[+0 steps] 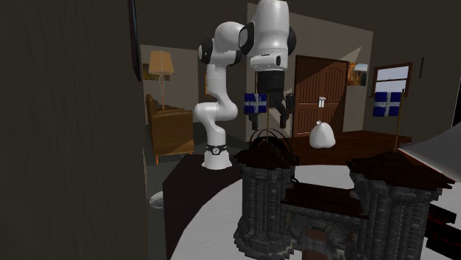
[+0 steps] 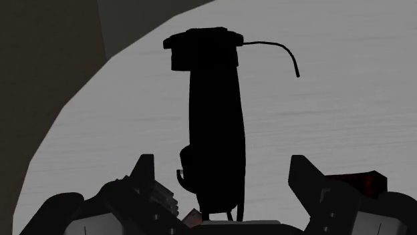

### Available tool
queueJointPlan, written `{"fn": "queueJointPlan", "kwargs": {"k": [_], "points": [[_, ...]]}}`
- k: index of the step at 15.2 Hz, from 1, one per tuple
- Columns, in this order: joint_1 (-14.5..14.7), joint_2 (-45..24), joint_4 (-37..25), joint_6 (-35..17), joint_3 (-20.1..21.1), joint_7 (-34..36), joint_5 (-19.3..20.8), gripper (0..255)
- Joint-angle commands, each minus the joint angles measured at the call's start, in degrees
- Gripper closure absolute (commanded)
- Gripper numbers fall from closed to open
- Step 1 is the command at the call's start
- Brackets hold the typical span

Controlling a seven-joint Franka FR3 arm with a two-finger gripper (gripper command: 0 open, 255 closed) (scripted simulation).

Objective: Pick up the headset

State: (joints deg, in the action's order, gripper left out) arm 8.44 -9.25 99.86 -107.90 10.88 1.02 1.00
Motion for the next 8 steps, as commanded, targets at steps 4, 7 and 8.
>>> {"fn": "queueJointPlan", "kwargs": {"k": [4, 7, 8], "points": [[0.0, -0.9, 2.7, -3.6, 0.0, 0.0, 0.2, 0], [0.0, -0.9, 3.0, -3.9, 0.0, 0.0, 0.2, 255], [0.0, -1.0, 2.9, -3.9, -0.1, 0.0, 0.2, 255]]}}
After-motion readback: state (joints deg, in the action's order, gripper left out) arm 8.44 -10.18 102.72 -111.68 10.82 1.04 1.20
